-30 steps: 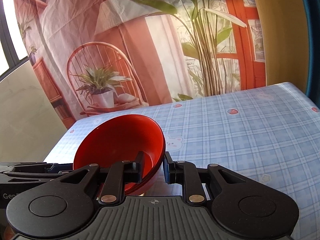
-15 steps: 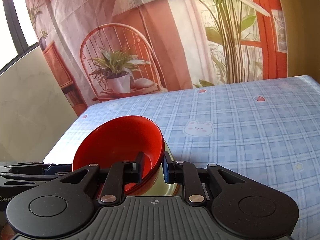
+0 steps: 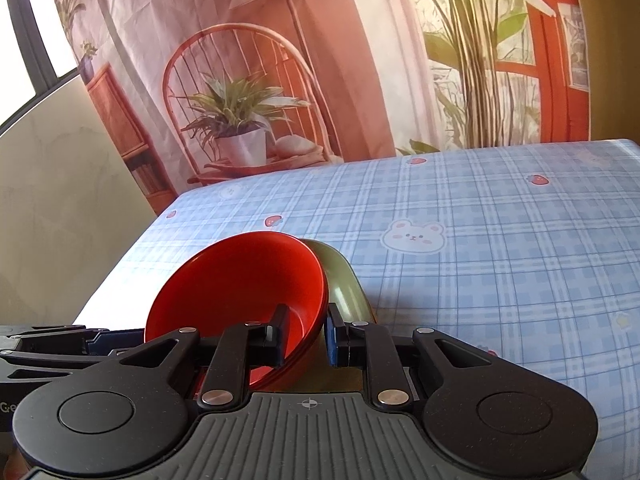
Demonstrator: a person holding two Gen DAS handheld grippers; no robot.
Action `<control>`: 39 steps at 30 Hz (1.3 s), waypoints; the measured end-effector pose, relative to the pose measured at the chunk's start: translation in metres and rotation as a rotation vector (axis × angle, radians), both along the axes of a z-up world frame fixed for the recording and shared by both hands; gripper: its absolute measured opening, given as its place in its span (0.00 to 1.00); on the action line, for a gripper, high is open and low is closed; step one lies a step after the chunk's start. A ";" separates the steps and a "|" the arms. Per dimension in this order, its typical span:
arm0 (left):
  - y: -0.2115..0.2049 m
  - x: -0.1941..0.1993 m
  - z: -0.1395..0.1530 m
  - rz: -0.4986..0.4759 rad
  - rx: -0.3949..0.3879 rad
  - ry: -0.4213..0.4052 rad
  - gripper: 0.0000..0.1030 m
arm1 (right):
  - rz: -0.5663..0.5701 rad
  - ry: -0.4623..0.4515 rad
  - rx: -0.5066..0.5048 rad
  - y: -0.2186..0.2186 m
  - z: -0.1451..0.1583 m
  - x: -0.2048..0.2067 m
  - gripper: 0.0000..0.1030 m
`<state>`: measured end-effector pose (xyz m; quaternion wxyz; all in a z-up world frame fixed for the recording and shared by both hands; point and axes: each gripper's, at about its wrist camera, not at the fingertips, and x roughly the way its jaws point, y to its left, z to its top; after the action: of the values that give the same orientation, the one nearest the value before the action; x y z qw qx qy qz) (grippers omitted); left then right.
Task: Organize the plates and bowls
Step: 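Carry the nested red bowls over the plate stack and lower them, then open the left gripper to set the bowls on the green plate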
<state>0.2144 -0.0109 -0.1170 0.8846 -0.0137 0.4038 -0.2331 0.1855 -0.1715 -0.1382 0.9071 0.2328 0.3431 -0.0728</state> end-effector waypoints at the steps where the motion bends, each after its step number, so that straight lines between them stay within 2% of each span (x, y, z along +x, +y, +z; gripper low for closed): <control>1: 0.001 0.001 -0.001 0.002 0.000 0.002 0.44 | 0.002 0.002 0.000 0.001 -0.001 0.001 0.17; 20: 0.006 0.014 -0.014 0.012 -0.053 0.043 0.44 | 0.012 0.055 -0.007 0.003 -0.018 0.015 0.16; 31: 0.002 0.012 -0.016 0.009 -0.041 0.043 0.44 | 0.008 0.054 -0.009 0.002 -0.020 0.012 0.14; 34: 0.002 0.011 -0.014 0.011 -0.036 0.035 0.45 | 0.010 0.054 -0.014 0.002 -0.019 0.011 0.15; 36: 0.002 0.011 -0.011 0.013 -0.032 0.025 0.53 | 0.012 0.054 -0.023 0.004 -0.018 0.010 0.16; 39: 0.001 0.009 -0.008 0.012 -0.019 0.006 0.56 | 0.012 0.051 -0.036 0.005 -0.015 0.008 0.19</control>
<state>0.2232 -0.0100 -0.1246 0.8846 -0.0251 0.4042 -0.2313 0.1939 -0.1668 -0.1532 0.9025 0.2126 0.3661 -0.0791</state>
